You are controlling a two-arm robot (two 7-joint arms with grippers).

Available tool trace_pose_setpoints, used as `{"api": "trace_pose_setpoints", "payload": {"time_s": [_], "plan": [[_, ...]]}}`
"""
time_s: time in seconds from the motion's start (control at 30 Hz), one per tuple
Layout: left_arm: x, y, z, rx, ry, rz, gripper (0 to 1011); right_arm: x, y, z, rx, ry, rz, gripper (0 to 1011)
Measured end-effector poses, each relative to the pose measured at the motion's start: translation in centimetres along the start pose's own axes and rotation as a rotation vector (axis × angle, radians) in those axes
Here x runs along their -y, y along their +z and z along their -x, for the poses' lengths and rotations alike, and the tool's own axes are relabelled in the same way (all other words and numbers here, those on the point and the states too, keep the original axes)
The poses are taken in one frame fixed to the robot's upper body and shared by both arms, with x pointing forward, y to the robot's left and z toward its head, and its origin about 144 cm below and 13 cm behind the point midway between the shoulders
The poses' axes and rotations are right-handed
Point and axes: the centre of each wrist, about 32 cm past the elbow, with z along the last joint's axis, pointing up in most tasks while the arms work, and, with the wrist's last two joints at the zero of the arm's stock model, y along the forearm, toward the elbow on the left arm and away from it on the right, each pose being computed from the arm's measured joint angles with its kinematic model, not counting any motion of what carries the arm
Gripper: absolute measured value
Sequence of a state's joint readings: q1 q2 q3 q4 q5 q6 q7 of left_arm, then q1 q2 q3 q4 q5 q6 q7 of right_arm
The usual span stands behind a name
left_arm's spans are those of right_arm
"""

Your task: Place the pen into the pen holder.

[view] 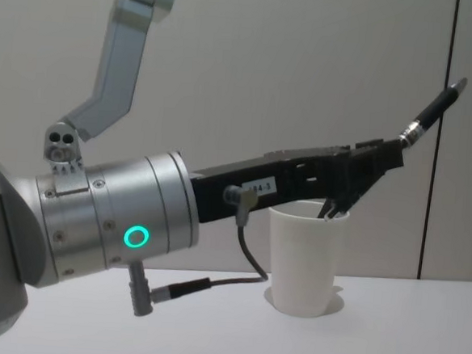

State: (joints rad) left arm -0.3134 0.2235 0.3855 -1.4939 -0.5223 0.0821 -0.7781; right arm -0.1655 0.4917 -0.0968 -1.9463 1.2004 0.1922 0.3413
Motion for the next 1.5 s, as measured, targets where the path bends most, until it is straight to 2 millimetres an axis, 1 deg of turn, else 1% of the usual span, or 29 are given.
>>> {"api": "trace_pose_setpoints", "payload": {"time_s": [0.33, 1.1, 1.5], "plan": [[0.0, 0.0, 0.0, 0.0, 0.0, 0.0, 138, -1.5, -0.6, 0.7, -0.036, 0.014, -0.028, 1001], [0.0, 0.0, 0.0, 0.0, 0.0, 0.0, 138, -5.1, -2.3, 1.6, -0.013, -0.028, -0.084, 1001], [0.0, 0.0, 0.0, 0.0, 0.0, 0.0, 138, -6.0, -2.7, 1.9, -0.007, -0.03, -0.086, 1001]]}}
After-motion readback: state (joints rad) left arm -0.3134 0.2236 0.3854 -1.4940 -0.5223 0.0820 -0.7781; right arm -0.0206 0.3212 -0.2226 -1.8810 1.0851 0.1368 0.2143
